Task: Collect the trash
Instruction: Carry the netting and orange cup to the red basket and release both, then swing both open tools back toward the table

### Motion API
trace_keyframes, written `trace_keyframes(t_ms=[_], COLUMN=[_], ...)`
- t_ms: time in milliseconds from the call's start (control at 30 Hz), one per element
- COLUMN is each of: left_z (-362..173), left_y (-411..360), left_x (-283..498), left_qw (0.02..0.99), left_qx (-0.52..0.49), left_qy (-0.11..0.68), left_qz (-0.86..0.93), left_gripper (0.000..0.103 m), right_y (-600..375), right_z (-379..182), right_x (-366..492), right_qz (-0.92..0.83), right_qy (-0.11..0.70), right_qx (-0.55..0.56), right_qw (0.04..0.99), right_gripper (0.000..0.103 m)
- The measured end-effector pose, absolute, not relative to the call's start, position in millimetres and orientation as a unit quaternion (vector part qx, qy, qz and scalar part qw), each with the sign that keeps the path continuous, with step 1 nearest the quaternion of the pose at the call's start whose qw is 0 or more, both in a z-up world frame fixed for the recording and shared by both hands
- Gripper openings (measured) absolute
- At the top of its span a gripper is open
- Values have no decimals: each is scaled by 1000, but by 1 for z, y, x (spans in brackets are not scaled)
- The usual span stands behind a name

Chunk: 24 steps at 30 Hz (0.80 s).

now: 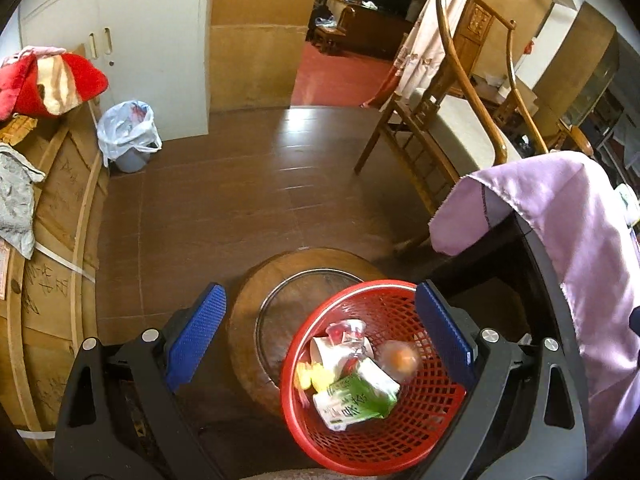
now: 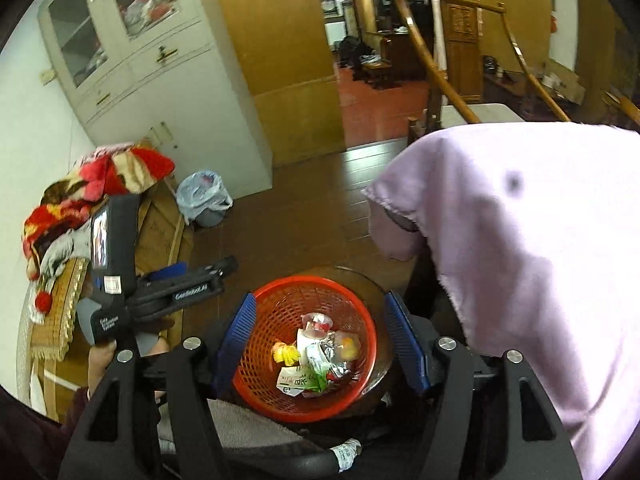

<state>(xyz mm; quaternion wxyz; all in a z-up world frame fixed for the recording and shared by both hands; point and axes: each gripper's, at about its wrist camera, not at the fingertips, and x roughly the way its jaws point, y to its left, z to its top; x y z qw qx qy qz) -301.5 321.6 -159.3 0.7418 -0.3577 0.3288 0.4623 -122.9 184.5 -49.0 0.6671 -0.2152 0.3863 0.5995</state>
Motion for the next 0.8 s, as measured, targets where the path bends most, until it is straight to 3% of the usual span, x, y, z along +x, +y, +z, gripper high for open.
trace_keyframes(t_ms=[500, 800], left_z=[-118, -84], left_y=[261, 191], left_x=[-257, -168], left_qw=[810, 856], left_qx=[-289, -193], left_qy=[331, 361], left_qz=[389, 316], left_gripper=[93, 95], right_y=[68, -57], right_z=[-14, -2], right_x=[-70, -6], right_qz=[538, 441], right_qy=[346, 310], right_qx=[-108, -32], right_qw=[761, 842], right_gripper=[68, 73])
